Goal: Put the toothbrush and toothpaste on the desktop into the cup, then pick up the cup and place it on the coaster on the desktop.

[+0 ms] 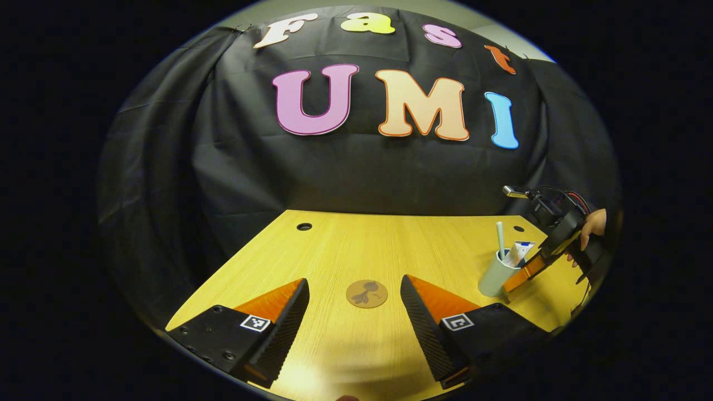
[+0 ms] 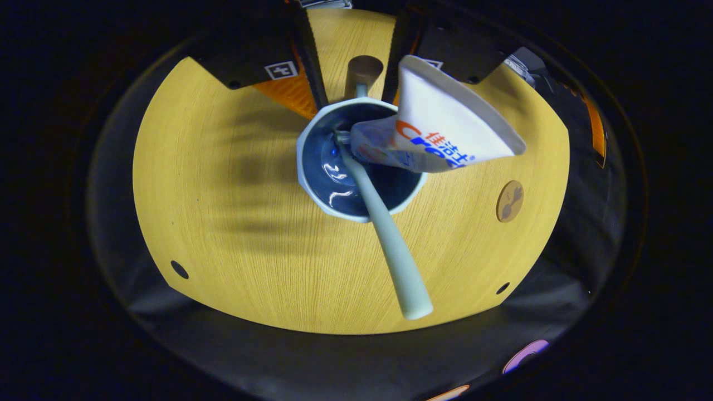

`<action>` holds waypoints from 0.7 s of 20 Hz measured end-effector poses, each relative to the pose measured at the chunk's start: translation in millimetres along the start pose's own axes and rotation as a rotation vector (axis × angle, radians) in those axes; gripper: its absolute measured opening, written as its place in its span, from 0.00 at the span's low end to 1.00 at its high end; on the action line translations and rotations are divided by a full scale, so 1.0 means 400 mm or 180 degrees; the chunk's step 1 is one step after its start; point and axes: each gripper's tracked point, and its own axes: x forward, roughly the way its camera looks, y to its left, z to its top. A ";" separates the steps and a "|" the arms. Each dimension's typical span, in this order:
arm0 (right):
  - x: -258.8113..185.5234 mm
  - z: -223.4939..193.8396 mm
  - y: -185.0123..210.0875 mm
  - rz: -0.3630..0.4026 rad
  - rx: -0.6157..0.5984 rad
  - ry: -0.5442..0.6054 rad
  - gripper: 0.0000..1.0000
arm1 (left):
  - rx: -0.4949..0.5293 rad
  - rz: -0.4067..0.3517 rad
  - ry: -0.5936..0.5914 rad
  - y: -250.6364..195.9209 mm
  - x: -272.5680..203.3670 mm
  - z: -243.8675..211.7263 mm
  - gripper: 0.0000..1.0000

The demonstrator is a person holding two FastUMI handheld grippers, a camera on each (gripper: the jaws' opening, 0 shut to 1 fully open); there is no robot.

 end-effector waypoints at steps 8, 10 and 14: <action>-0.002 0.007 0.011 0.0004 -0.0193 -0.0045 0.27 | 0.0003 -0.0017 0.0027 0.015 0.007 -0.010 0.95; 0.001 0.015 0.018 0.0073 -0.0165 -0.0101 0.27 | 0.0019 -0.0013 0.0017 0.022 0.015 -0.007 0.95; 0.008 0.024 0.039 0.0168 -0.0261 -0.0128 0.27 | -0.0010 -0.0011 0.0032 0.035 0.024 -0.008 0.95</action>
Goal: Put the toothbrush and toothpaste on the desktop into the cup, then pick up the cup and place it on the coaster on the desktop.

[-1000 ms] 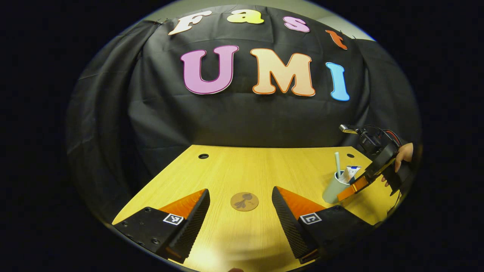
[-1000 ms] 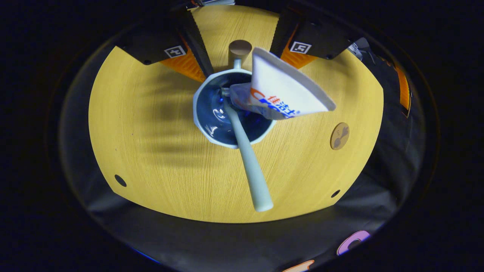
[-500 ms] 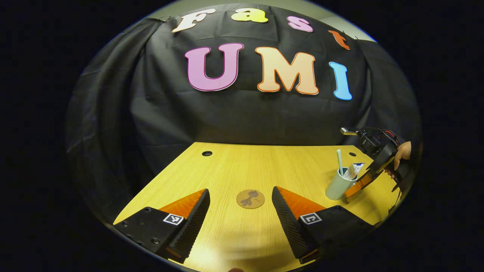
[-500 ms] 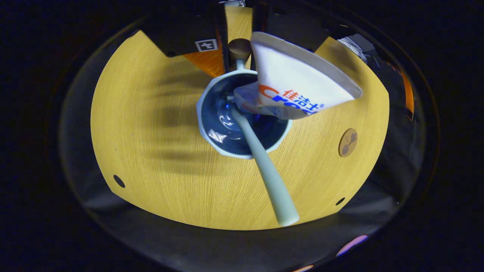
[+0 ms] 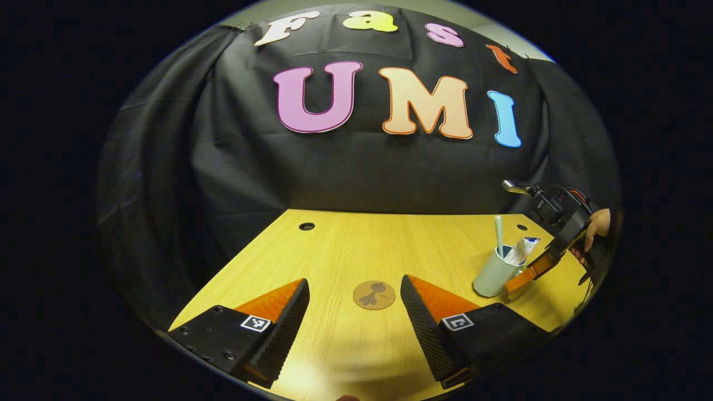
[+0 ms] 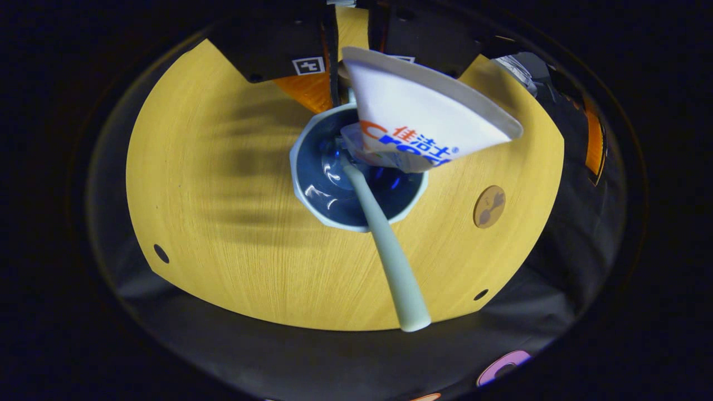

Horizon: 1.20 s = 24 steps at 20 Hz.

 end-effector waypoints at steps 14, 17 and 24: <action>0.017 0.106 0.293 0.0258 -0.0405 -0.0037 0.27 | -0.0073 0.0147 0.0063 0.141 0.022 -0.017 0.95; 0.029 0.128 0.354 0.0281 -0.0477 -0.0020 0.27 | -0.0090 0.0183 0.0071 0.182 0.027 -0.020 0.95; 0.054 0.176 0.472 0.0301 -0.0612 -0.0005 0.27 | -0.0125 0.0250 0.0106 0.266 0.044 -0.033 0.95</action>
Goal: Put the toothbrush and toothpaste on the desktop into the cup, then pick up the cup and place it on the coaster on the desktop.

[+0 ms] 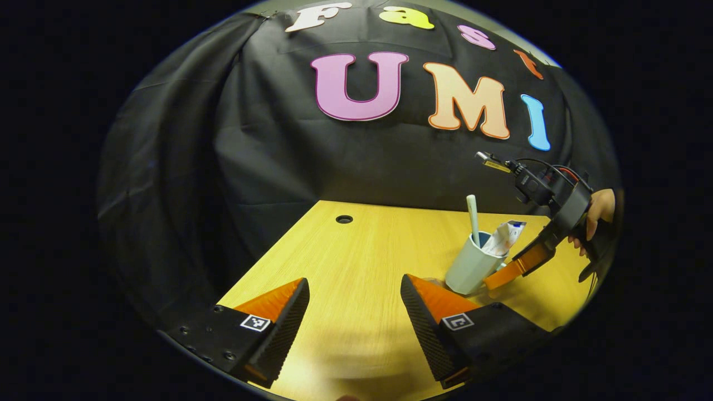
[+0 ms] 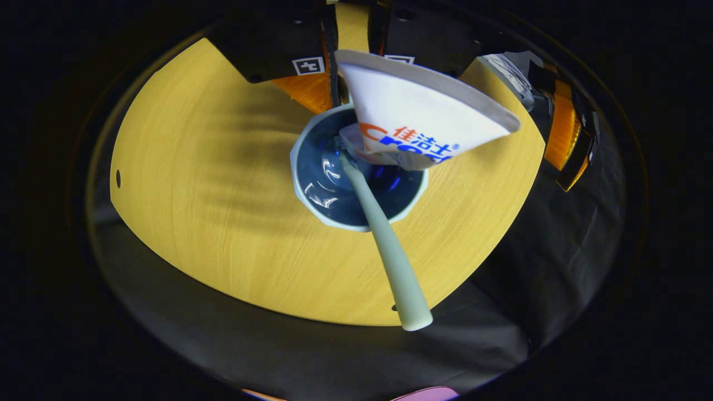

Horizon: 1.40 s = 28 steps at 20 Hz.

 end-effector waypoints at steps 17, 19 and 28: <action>-0.007 0.019 0.122 -0.0057 -0.0214 -0.0029 0.66 | -0.0067 -0.0086 0.0057 0.040 0.019 -0.009 0.95; -0.045 0.021 0.117 0.0009 -0.0179 -0.0274 1.00 | -0.0017 -0.0161 0.0021 0.008 0.028 0.006 0.95; -0.213 -0.043 -0.061 -0.0164 0.0115 -0.1389 1.00 | 0.0007 -0.0460 -0.0056 -0.229 0.022 0.086 0.95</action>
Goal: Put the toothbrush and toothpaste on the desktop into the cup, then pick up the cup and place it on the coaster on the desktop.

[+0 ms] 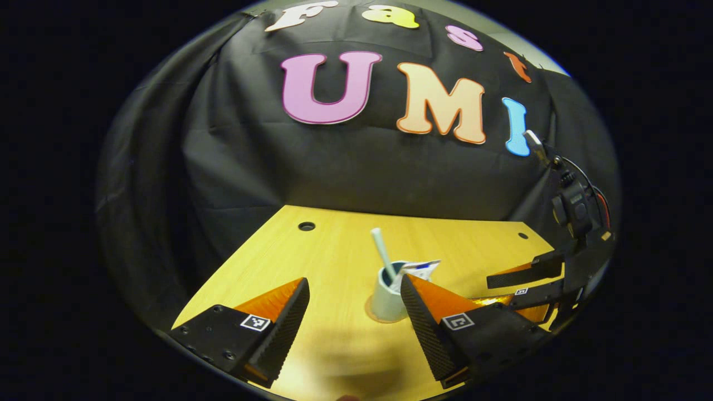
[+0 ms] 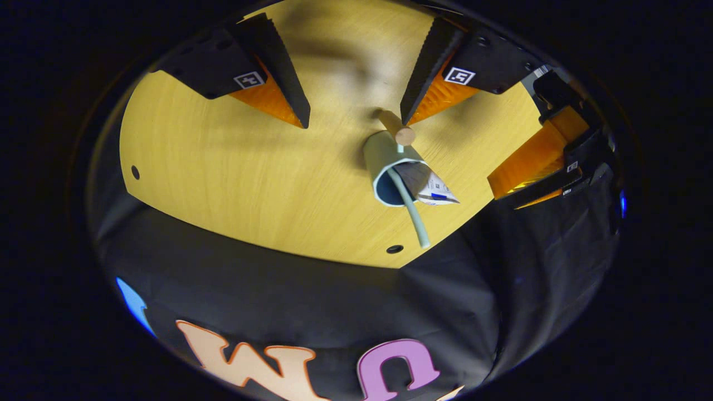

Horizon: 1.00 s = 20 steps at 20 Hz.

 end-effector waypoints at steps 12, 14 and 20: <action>-0.338 0.118 -0.263 -0.0705 0.0492 -0.1619 0.95 | 0.0086 -0.0392 -0.0467 -0.295 -0.043 0.149 0.95; -0.367 0.128 -0.289 -0.0792 0.0507 -0.1749 0.99 | 0.0118 -0.0408 -0.0551 -0.316 -0.050 0.175 0.95; -0.428 0.171 -0.316 -0.0859 0.0580 -0.1997 0.99 | 0.0166 -0.0425 -0.0656 -0.333 -0.068 0.214 0.95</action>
